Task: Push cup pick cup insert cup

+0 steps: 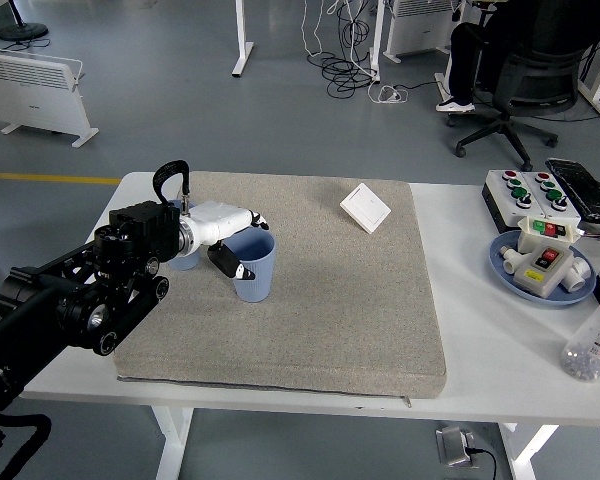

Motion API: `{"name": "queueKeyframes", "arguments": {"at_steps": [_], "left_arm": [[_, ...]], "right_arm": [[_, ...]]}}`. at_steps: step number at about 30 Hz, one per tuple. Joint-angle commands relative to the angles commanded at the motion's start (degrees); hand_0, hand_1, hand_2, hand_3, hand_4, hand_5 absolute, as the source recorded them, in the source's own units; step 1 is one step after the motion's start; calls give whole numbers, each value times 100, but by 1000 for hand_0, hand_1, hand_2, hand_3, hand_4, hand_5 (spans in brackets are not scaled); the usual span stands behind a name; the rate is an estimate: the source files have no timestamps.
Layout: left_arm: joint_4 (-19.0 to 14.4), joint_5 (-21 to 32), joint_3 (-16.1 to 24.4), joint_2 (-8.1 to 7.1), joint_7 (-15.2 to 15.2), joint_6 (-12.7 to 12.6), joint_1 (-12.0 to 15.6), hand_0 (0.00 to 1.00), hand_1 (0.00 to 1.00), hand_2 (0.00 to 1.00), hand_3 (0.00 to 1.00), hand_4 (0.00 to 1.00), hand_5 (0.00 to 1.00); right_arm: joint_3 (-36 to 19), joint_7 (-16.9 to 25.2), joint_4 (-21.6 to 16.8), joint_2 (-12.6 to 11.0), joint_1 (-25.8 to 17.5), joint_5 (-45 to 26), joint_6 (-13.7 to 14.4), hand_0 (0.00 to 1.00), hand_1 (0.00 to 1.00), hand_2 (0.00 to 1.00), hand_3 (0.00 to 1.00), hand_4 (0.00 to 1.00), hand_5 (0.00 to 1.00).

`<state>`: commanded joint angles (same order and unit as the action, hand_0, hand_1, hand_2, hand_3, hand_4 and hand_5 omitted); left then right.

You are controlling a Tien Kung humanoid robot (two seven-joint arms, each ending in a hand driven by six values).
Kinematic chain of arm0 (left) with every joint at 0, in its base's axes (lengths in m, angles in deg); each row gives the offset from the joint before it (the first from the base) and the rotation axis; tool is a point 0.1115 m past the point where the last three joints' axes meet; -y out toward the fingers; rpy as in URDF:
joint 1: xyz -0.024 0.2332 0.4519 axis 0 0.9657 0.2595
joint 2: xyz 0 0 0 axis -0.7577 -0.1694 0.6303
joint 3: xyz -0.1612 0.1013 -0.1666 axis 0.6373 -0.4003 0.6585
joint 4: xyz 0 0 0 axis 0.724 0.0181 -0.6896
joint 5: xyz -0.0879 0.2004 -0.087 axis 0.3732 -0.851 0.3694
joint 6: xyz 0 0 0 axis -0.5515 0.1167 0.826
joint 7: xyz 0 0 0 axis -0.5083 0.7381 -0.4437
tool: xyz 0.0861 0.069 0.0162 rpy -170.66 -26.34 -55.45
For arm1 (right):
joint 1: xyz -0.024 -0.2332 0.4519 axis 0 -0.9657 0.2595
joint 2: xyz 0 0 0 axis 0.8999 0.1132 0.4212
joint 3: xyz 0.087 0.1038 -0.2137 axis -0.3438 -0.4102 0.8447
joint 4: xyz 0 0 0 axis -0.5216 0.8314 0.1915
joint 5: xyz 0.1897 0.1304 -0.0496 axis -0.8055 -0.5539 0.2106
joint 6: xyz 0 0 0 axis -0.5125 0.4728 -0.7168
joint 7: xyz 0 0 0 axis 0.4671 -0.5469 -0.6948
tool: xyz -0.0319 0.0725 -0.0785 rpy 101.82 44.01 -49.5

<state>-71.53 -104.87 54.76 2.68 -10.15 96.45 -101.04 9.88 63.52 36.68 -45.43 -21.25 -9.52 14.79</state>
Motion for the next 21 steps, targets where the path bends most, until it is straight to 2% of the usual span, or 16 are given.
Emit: {"name": "queueKeyframes", "arguments": {"at_steps": [1, 2, 7, 8, 13, 14, 21], "left_arm": [[10, 50, -1, 0, 14, -40, 3, 425, 635, 851, 799, 775, 216], [11, 92, 3, -1, 23, -59, 8, 402, 604, 751, 811, 791, 285], [18, 175, -15, 4, 26, -89, 21, 402, 604, 751, 811, 791, 285], [18, 174, -19, 5, 29, -97, 22, 376, 558, 640, 745, 775, 268], [-46, 99, -44, -12, 45, -99, 42, 376, 558, 640, 745, 775, 268], [-53, 94, -45, -14, 48, -99, 45, 351, 525, 554, 651, 749, 233], [-342, 145, -13, -85, 23, 9, 138, 351, 524, 540, 627, 754, 236]], "right_arm": [[-1, 0, 0, 0, 0, 0, 0, 752, 625, 619, 557, 72, 445], [-3, -1, 0, 1, 0, 2, 0, 752, 625, 619, 558, 72, 443], [0, -2, 0, 1, -3, 4, -1, 752, 625, 619, 558, 72, 443], [3, -2, 0, 0, -4, 2, -2, 752, 625, 618, 557, 72, 444], [14, 1, 0, 0, -14, -1, -2, 752, 625, 618, 557, 72, 444], [15, 2, 0, 1, -16, -3, -2, 752, 625, 617, 558, 72, 439], [8, -8, 0, 13, -45, 7, 1, 751, 625, 619, 558, 73, 441]]}}
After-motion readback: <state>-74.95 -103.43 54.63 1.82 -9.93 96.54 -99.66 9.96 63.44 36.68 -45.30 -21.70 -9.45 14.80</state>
